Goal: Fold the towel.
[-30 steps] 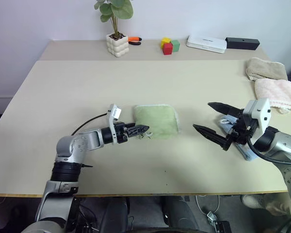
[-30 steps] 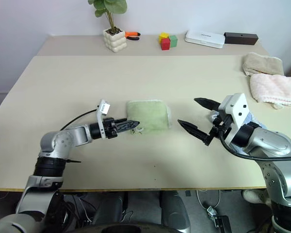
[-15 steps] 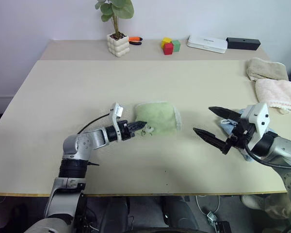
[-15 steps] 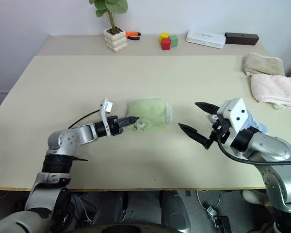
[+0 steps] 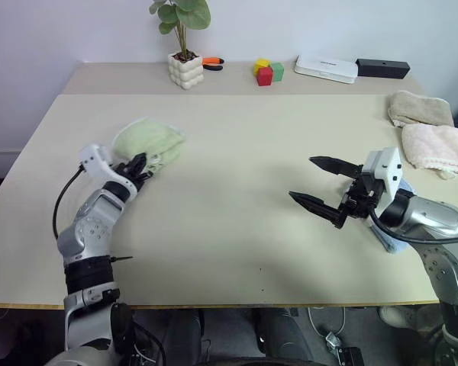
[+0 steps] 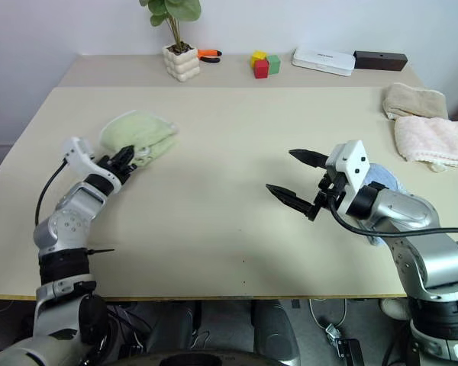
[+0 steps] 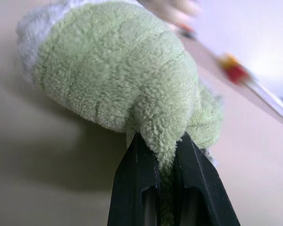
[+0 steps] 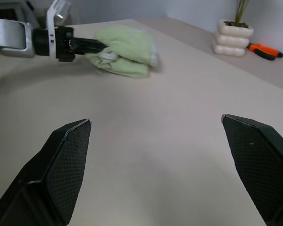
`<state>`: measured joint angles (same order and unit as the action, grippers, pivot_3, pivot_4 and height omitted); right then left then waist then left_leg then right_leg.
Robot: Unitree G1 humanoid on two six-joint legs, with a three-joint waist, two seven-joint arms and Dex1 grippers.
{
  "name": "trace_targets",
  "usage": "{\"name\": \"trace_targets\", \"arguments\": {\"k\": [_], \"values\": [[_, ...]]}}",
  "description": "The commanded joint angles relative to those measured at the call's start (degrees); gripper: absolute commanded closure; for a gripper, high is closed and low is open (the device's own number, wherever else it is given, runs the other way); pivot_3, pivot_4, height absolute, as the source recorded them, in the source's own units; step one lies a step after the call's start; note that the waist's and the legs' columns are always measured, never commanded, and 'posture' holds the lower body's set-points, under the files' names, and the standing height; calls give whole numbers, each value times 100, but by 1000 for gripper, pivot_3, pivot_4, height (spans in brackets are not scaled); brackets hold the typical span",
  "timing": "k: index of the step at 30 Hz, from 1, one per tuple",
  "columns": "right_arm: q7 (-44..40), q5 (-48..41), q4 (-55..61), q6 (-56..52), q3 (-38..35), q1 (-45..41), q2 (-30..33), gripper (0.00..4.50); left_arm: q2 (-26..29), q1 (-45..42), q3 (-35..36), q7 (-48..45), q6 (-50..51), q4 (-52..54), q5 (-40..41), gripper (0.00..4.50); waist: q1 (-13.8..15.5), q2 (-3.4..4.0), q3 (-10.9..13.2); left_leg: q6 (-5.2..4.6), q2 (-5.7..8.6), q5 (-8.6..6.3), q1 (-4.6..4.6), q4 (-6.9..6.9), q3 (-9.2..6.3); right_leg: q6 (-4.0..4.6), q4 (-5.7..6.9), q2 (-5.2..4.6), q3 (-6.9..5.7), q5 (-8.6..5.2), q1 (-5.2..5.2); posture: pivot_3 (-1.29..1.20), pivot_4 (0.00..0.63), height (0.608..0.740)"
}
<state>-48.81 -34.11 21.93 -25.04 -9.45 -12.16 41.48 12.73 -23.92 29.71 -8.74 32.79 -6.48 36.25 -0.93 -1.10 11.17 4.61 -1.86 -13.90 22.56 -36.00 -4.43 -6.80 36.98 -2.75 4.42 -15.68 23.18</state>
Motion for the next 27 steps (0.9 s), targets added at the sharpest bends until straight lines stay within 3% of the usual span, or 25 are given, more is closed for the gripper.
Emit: {"name": "trace_targets", "arguments": {"k": [1,5,9,15,18,25,27], "values": [[-178,36,-131,183,64,-245,-36,0,-254,281,277,647,-208,743,96,4476,2,-1,0,0,0,0,0,0,0,0,0,0,0,0,0,0,150,740],[-369,34,-311,164,149,-329,11,0,-768,486,709,1868,-364,1550,272,4476,20,-9,2,0,0,0,1,-3,-2,0,0,0,-1,0,-3,0,150,740],[-420,100,-483,221,145,-395,6,0,-843,938,308,1786,-283,2148,174,4476,1,-9,2,1,0,0,-1,-2,-1,-1,0,1,0,0,-3,0,150,740],[-720,301,-1026,536,14,-462,149,0,-1078,1280,289,2165,-244,2460,292,4476,7,-10,1,1,1,0,-2,-9,-1,1,-2,1,0,1,-8,0,150,740],[-738,321,-1022,568,46,-451,104,0,-1076,1353,225,2075,-235,2470,424,3416,4,-10,2,1,0,0,-3,-7,-1,1,0,3,-1,1,-7,0,150,740],[-756,95,-927,485,-37,-484,-41,0,-875,1769,-251,1671,289,3060,907,60,-5,-10,1,1,1,0,-3,-7,-1,1,-1,3,-1,0,-7,0,150,740],[-825,-239,-849,258,-140,-482,-50,0,-813,1998,-489,1557,534,3344,1090,60,-5,-9,2,1,1,0,-2,-7,-1,2,-1,2,1,0,-7,0,150,740]]}}
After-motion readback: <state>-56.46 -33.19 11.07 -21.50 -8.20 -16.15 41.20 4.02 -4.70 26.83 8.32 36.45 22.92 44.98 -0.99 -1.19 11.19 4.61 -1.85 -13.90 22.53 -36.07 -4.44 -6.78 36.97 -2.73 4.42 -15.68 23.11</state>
